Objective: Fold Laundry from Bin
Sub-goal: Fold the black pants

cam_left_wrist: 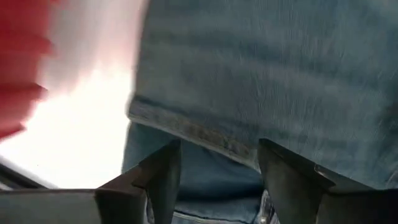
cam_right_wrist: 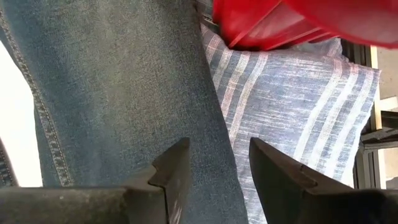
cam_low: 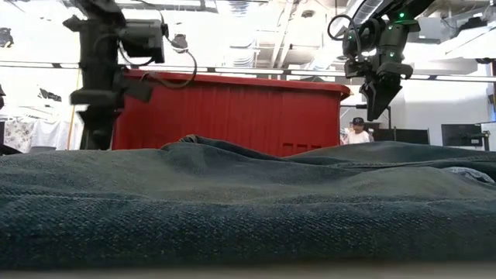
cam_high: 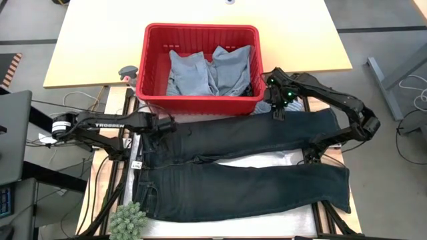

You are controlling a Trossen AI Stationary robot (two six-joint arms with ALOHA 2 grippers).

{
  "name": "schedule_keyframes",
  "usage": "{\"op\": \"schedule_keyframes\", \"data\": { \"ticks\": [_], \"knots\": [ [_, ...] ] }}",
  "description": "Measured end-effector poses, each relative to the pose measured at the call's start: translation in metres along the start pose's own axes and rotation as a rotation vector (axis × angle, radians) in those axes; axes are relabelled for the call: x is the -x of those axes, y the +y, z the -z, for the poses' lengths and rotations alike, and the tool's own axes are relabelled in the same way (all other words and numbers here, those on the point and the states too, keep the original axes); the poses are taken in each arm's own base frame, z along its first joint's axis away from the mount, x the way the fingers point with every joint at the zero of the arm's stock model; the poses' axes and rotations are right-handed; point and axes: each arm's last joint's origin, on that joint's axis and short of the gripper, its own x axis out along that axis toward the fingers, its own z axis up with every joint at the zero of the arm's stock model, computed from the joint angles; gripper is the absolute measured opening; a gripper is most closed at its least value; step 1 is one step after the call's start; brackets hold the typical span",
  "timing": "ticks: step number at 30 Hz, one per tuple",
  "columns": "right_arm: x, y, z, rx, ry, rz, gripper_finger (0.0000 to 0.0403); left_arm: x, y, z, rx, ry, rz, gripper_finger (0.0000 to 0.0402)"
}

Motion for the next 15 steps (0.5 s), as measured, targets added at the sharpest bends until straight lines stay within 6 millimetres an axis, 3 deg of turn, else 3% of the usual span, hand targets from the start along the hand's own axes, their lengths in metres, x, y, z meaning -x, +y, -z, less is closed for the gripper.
{"op": "schedule_keyframes", "data": {
  "ticks": [15],
  "knots": [
    [0.000, 0.001, -0.001, -0.026, -0.008, -0.015, 0.0187, -0.010, 0.045, -0.001, 0.200, 0.004, 0.014, 0.0201]
  ]
}}
